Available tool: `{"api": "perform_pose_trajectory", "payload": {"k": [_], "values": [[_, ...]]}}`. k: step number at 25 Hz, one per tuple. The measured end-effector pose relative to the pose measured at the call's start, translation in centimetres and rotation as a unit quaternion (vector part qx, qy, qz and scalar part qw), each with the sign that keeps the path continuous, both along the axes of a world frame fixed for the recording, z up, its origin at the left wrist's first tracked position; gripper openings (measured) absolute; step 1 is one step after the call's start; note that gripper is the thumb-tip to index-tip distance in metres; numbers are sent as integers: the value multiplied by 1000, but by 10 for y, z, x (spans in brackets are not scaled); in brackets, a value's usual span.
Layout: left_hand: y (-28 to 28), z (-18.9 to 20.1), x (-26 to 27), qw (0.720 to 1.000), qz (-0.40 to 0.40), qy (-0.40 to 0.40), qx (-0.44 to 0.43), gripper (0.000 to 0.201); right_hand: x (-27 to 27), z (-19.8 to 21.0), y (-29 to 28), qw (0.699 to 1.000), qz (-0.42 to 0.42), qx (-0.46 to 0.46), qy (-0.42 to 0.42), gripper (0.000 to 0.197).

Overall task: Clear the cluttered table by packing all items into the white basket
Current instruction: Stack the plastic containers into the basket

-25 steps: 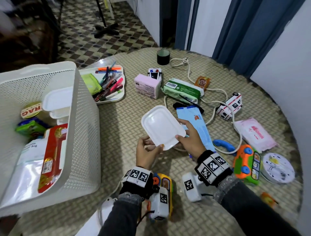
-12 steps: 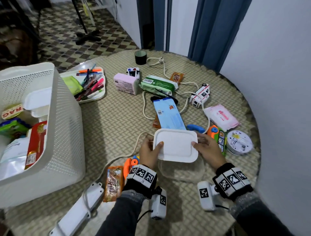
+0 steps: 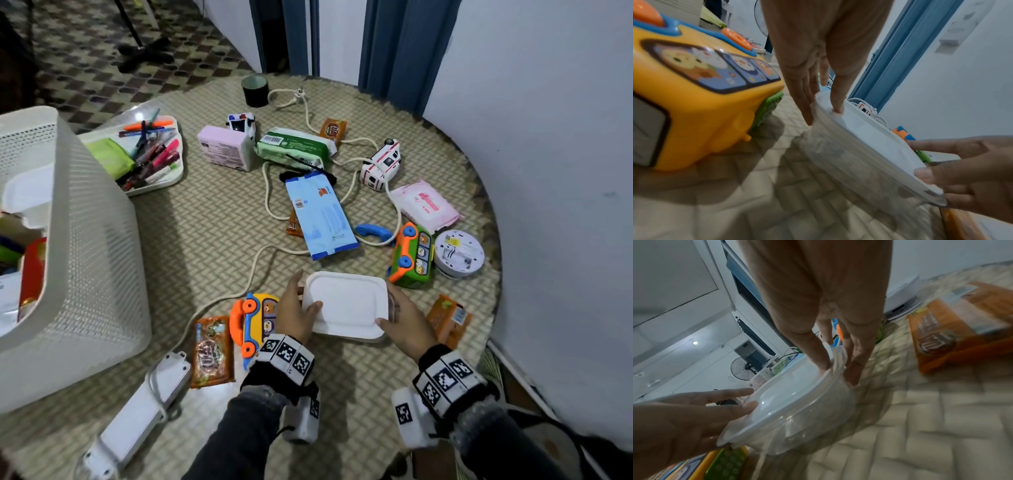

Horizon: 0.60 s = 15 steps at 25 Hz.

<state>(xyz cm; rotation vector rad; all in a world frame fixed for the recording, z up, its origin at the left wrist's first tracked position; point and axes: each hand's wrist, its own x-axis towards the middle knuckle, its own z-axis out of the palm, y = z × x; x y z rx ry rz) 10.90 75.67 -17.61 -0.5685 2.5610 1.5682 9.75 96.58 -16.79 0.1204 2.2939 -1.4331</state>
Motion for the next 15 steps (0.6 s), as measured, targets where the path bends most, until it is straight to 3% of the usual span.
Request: {"api": "perform_pose_trajectory", "payload": {"k": [3,6,11,15], "values": [[-4,3,-1,1000,-9,-6,20,71,3,8,1,999,-14,-50,-12,82],[-6,4,-5,1000,4,0,12,70,-6,8,7,999,20,-39,-7,94],[-12,7,-21,1000,-27,5,-2,65,-41,-25,9,987,121,107,-25,135],[-17,9,-29,997,-76,-2,-31,65,-44,10,-5,979,128,160,-12,135]]}}
